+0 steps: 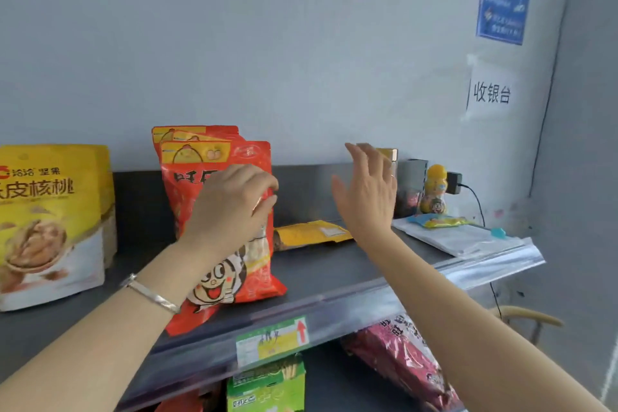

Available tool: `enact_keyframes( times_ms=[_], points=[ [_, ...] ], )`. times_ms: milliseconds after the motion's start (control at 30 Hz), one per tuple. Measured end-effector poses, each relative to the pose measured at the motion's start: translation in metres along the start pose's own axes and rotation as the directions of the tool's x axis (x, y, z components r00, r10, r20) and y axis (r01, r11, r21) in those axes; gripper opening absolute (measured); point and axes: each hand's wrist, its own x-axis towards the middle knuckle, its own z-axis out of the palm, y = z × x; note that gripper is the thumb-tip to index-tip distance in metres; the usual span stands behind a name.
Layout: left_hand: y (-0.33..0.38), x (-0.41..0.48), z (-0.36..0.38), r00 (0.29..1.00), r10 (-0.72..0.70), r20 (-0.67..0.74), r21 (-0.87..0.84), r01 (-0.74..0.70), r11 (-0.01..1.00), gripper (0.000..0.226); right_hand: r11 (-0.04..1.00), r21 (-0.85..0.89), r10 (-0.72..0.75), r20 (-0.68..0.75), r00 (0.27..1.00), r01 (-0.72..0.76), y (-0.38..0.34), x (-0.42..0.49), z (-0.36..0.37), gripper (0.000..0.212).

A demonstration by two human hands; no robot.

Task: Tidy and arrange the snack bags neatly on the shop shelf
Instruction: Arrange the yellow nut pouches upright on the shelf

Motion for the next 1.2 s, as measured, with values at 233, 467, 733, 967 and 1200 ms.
enact_keyframes(
  times_ms=[233,467,733,967,1200],
  points=[
    [0.051,0.034,0.075,0.973,0.024,0.229,0.028,-0.031,0.999,0.019,0.914,0.040,0.391,0.173,0.904,-0.403,0.070,-0.002,0.026,0.090],
    [0.067,0.047,0.143,0.847,-0.049,0.530,0.214,-0.077,0.974,0.032,0.845,-0.037,0.484,0.477,0.733,-0.534,0.115,-0.001,0.045,0.031],
    [0.052,0.041,0.203,0.544,-0.330,0.771,0.322,0.114,0.940,0.049,0.890,0.068,0.355,0.514,0.781,-0.450,0.140,-0.006,0.058,0.028],
    [0.044,0.051,0.206,0.485,-0.364,0.795,0.408,0.016,0.913,0.047,0.842,0.093,0.377,0.601,0.704,-0.531,0.147,-0.010,0.066,0.028],
    [0.062,0.052,0.198,0.592,-0.394,0.703,0.420,0.101,0.902,0.047,0.746,0.178,0.434,0.601,0.671,-0.642,0.146,-0.009,0.065,0.036]
  ],
)
